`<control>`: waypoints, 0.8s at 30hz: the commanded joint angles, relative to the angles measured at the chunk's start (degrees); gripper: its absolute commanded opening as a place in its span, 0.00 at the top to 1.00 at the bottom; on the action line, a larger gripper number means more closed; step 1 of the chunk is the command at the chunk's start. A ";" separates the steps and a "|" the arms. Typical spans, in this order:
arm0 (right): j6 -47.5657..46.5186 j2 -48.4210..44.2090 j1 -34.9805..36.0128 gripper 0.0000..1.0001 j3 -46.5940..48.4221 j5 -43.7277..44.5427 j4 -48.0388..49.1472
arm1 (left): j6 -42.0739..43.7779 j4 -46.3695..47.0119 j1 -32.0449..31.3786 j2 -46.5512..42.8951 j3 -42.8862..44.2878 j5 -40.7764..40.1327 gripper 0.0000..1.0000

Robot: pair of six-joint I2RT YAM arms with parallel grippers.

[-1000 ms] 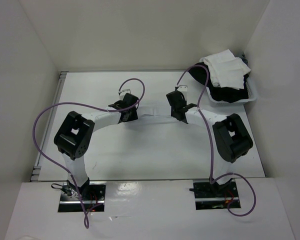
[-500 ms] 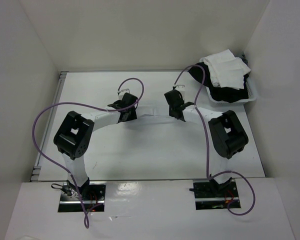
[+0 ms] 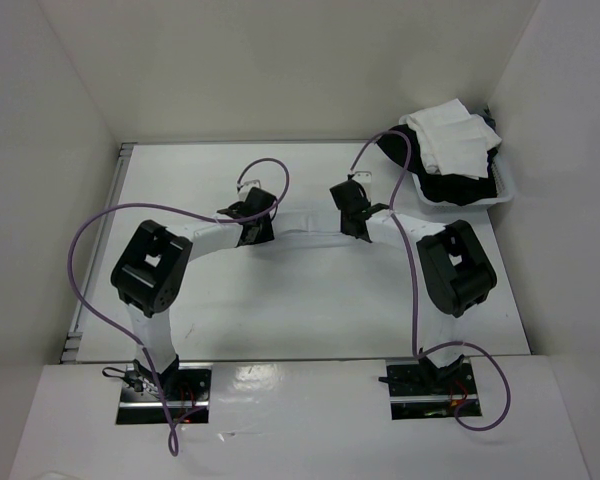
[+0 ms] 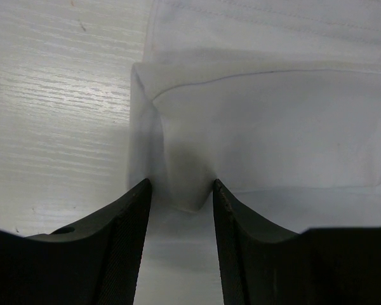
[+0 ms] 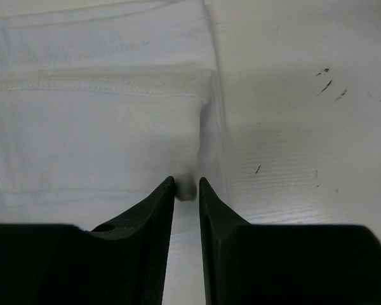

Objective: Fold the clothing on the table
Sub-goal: Fold the skirt

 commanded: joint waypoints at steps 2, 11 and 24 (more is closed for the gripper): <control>0.48 0.25 -0.88 0.75 1.74 2.31 -0.84 | 0.56 1.40 0.26 0.58 1.42 0.28 0.51; 0.48 -0.27 -0.88 0.95 1.74 2.31 -0.84 | 1.62 1.40 0.26 -0.02 2.56 0.81 0.62; -0.13 -1.94 -0.88 1.00 3.05 2.31 -0.84 | 2.67 -0.19 0.78 -5.39 2.56 -0.77 1.00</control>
